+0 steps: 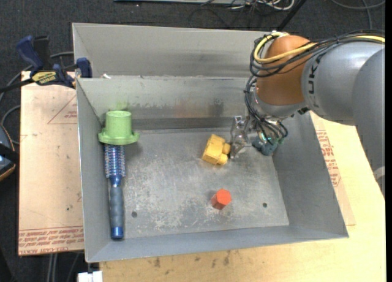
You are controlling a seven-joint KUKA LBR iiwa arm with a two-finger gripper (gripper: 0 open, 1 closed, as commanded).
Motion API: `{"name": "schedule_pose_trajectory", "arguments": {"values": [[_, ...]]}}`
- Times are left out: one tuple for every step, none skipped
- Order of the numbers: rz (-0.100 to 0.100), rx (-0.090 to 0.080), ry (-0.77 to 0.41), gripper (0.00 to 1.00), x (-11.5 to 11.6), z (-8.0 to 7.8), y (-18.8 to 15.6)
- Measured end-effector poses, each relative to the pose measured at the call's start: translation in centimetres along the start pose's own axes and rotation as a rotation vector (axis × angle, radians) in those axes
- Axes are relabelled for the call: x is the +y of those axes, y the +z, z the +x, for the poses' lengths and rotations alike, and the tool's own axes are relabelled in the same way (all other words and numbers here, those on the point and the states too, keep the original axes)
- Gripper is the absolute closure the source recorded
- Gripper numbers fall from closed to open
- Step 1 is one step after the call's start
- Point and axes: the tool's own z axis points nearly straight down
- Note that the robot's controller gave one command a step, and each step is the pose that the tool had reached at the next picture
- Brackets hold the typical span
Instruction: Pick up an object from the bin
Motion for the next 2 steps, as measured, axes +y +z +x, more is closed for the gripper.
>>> {"name": "schedule_pose_trajectory", "arguments": {"values": [[-0.006, 0.005, -0.145, 0.0, 6.35, 0.97, -0.39], [-0.003, 0.001, -0.144, 1.0, 6.16, 0.85, -0.54]]}}
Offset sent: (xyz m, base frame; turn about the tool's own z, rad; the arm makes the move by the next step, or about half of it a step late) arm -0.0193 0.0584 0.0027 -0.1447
